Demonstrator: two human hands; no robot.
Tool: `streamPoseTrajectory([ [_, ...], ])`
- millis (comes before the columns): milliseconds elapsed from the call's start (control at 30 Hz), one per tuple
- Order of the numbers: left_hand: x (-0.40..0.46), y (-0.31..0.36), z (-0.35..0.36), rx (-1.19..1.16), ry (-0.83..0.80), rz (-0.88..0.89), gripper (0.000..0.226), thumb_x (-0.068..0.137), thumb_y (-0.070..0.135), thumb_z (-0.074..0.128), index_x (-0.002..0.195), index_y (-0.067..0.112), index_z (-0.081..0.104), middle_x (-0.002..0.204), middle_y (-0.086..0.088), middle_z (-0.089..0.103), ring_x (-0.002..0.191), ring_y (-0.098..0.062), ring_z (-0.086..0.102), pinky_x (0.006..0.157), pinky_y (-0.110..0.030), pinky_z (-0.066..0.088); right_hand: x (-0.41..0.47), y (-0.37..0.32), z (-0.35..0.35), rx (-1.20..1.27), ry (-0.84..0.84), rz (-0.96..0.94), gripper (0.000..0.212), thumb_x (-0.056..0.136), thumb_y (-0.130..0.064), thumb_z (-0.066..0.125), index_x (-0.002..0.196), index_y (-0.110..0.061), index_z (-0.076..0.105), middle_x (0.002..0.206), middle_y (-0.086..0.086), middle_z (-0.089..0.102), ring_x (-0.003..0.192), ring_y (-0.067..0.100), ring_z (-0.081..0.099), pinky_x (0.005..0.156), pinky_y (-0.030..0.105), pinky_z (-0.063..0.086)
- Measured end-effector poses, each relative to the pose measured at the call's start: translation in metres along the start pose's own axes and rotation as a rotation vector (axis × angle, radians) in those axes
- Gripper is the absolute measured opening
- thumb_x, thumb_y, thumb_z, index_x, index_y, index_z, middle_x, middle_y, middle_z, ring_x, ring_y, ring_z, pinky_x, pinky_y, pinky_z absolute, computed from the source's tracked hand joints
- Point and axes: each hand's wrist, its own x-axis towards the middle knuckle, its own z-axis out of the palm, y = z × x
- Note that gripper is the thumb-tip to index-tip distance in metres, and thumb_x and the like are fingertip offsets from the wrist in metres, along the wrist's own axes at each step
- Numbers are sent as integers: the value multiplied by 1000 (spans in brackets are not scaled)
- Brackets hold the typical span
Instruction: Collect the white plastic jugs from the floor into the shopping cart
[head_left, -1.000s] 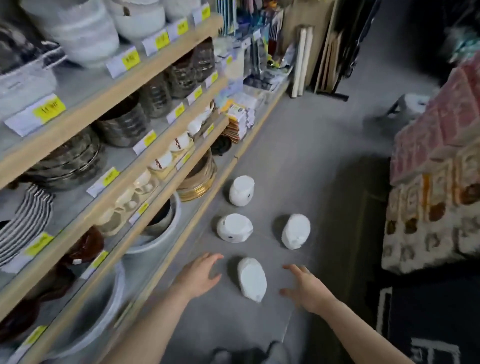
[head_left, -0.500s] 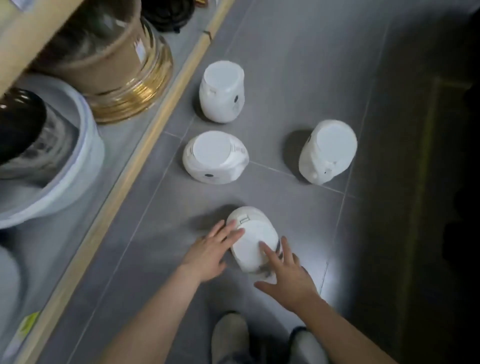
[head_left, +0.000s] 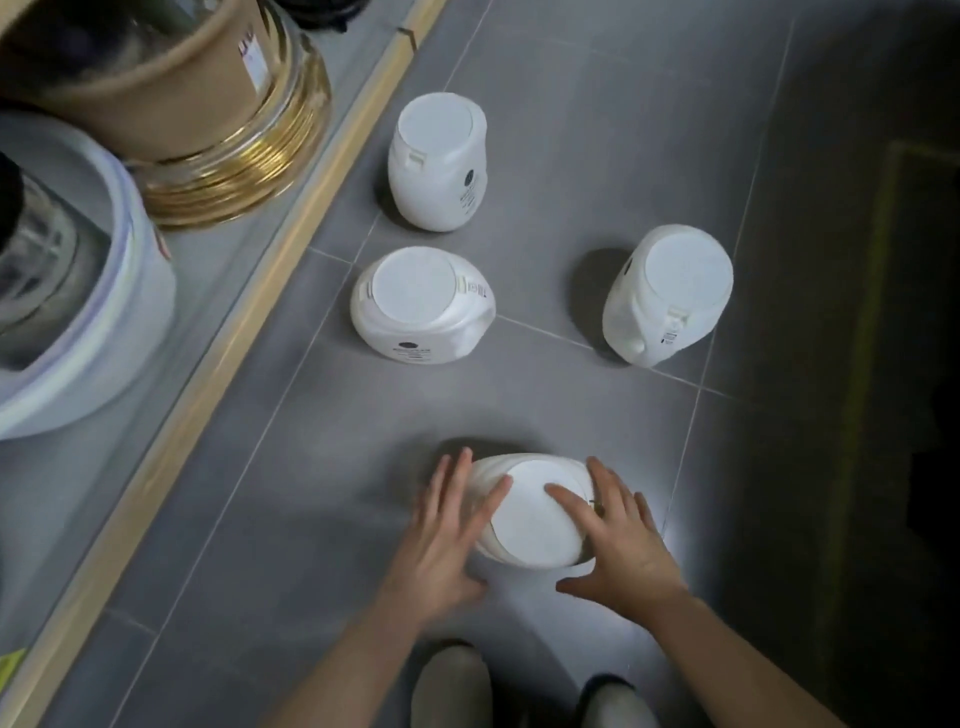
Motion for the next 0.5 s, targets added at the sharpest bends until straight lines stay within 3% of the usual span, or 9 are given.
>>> streamPoseTrajectory([
  [67,16,-5,15,-94,6,-6,128,60,45,78,140,53,-22,152,-1,-21,145,-37,-4,112,-59,20,17,17,4,-21,62,-135,111,54,-55,81,139,-45,10,153,16,12,137,31,12,108,54,28],
  [133,25,-8,27,-189,110,34,108,65,52,70,145,48,-1,152,-6,-1,141,-39,19,107,-56,34,27,26,11,37,138,-217,107,50,-58,80,138,-36,23,142,17,27,124,29,26,97,44,41],
  [200,28,-16,33,-221,178,50,95,65,56,64,145,41,14,146,-9,13,134,-35,29,106,-50,39,29,26,16,113,175,-245,97,56,-59,76,136,-36,26,139,12,27,120,26,29,95,34,38],
  [400,15,-8,-24,-308,-51,-13,108,59,49,78,135,57,1,148,-2,10,137,-26,27,113,-36,30,2,-1,-20,255,112,-212,93,55,-52,76,128,-54,17,142,-1,17,123,14,22,100,21,27],
  [500,-5,16,-90,-286,-50,-17,111,58,51,79,137,54,1,145,-1,14,132,-25,31,112,-35,31,-25,-29,-77,250,63,-207,94,54,-55,75,128,-54,17,141,-3,17,126,16,25,104,26,35],
])
